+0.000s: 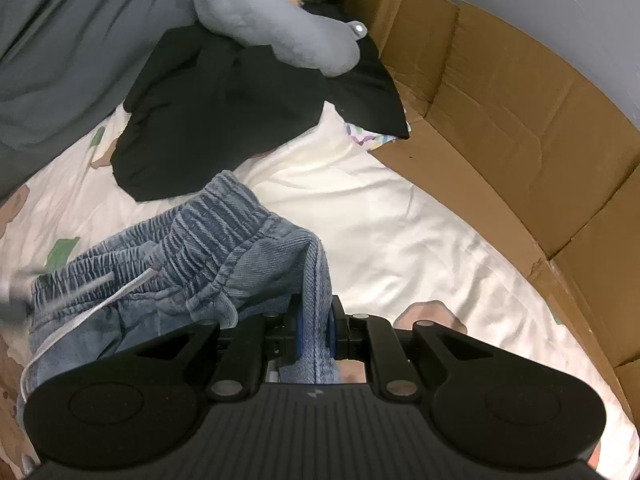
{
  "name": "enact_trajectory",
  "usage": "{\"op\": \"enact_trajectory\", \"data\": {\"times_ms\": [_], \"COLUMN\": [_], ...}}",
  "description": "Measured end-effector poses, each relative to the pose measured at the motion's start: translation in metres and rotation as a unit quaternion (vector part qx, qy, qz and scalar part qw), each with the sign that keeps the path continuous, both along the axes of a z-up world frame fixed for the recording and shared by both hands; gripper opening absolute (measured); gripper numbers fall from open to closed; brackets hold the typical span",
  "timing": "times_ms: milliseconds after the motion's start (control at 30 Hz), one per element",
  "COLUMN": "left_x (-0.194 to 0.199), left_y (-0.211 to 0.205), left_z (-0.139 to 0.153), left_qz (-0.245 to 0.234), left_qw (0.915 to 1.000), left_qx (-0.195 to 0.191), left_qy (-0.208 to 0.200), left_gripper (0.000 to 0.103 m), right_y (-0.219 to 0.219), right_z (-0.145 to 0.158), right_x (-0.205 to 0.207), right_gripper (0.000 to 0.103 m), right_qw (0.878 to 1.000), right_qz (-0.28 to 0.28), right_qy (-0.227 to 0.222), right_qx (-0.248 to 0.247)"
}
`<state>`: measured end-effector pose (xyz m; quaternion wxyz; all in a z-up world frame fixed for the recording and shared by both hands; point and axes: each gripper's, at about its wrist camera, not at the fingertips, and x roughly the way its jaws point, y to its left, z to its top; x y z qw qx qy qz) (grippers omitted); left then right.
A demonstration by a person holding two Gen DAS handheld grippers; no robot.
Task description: Fold clothes
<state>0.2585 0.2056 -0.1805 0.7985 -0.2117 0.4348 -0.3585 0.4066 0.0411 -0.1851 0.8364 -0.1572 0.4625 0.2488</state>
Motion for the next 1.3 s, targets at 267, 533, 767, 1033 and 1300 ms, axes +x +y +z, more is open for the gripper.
{"op": "enact_trajectory", "data": {"times_ms": [267,533,767,1033,1300], "left_x": [-0.061,-0.080,-0.062,-0.050,-0.038], "left_y": [-0.044,-0.007,0.071,0.101,0.095], "left_z": [-0.001,0.002,-0.025,-0.049,-0.083], "left_qz": [-0.115,-0.088,0.033,0.082,0.095], "left_qw": [0.9914,0.9926,0.9926,0.9882,0.9881], "left_qx": [0.052,0.071,0.117,0.120,0.071], "left_qy": [-0.033,-0.045,0.002,0.046,0.098], "left_gripper": [0.052,0.054,0.054,0.054,0.054], "right_y": [-0.001,0.001,0.001,0.002,-0.001], "right_z": [-0.001,0.001,-0.002,-0.005,-0.009], "right_x": [0.002,0.002,0.003,0.007,0.011], "right_gripper": [0.011,0.011,0.011,0.011,0.011], "right_qw": [1.000,1.000,1.000,1.000,1.000], "right_qz": [-0.007,-0.003,-0.006,-0.005,-0.006], "right_qy": [-0.004,-0.010,-0.011,-0.010,-0.010], "right_qx": [-0.004,-0.015,-0.017,-0.019,-0.015]}}
